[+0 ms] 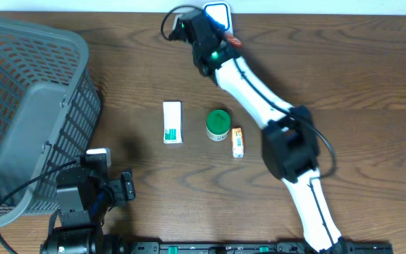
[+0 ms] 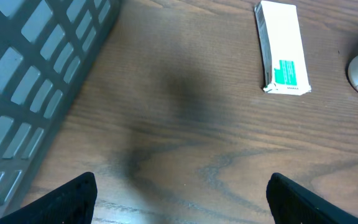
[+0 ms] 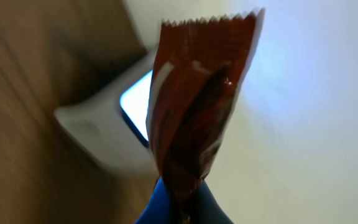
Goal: Scan the item barcode
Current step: 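Move the red bar right and drop it at the table's right edge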
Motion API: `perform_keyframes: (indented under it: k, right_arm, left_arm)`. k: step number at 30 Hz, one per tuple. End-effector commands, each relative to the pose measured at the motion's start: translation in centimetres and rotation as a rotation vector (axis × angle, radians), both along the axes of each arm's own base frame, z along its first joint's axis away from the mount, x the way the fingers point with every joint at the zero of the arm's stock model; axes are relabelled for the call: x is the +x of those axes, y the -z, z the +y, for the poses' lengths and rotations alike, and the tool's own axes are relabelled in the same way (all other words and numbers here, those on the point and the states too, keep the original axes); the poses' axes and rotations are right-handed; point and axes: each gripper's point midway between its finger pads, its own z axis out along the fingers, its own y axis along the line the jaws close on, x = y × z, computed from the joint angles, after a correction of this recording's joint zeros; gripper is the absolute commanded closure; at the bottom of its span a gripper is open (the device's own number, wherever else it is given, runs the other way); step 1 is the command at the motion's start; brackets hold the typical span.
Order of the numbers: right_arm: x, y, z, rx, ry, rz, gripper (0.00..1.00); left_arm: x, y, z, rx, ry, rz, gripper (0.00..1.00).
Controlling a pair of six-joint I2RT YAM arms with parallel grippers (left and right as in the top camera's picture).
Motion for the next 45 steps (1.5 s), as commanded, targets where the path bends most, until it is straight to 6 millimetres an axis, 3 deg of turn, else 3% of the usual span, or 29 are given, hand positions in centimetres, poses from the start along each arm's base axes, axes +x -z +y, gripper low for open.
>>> perform_keyframes:
  k: [1,4,6,12,16,23,29,34,38,42,43,44,45]
  right_arm:
    - [-2.1,-8.9,-6.3,0.019,0.257,-0.111,0.99]
    - [-4.3,-9.1,-11.5,-0.067,0.411,-0.052,0.99]
    - [-5.4,-9.1,-15.1,-0.023,0.558,-0.052,0.99]
    - [-10.4,-5.5,-27.8,0.053,1.009,0.054,0.99]
    - [-13.8,-4.1,-35.3,0.123,1.294,0.062,0.99]
    - [-19.9,-1.8,-45.6,0.189,1.644,0.128,0.99]
    - [-24.6,0.7,-51.6,0.186,1.841,0.147,0.99]
    - [-29.3,4.2,-55.7,0.196,1.988,0.192,0.99]
    - [-31.6,7.2,-57.6,0.283,2.076,0.2,0.99]
    - [-32.6,9.2,-57.8,0.451,2.113,0.274,0.99]
    - [-32.3,9.4,-57.6,0.493,2.089,0.305,0.91]
    - [-31.7,9.6,-57.3,0.534,2.053,0.34,0.71]
    - [-30.6,9.5,-56.7,0.594,1.989,0.383,0.4]
  left_arm:
    - [0.0,0.0,-0.2,0.003,0.019,-0.002,0.13]
    - [0.0,0.0,-0.2,0.003,0.019,-0.002,0.12]
    - [0.0,0.0,-0.2,0.003,0.019,-0.002,0.12]
    - [0.0,0.0,-0.2,0.003,0.019,-0.002,0.12]
    - [0.0,0.0,-0.2,0.003,0.019,-0.002,0.12]
    - [0.0,0.0,-0.2,0.003,0.019,-0.002,0.12]
    - [0.0,0.0,-0.2,0.003,0.019,-0.002,0.12]
    - [0.0,0.0,-0.2,0.003,0.019,-0.002,0.12]
    - [0.0,0.0,-0.2,0.003,0.019,-0.002,0.12]
    - [0.0,0.0,-0.2,0.003,0.019,-0.002,0.12]
    - [0.0,0.0,-0.2,0.003,0.019,-0.002,0.12]
    - [0.0,0.0,-0.2,0.003,0.019,-0.002,0.12]
    - [0.0,0.0,-0.2,0.003,0.019,-0.002,0.12]
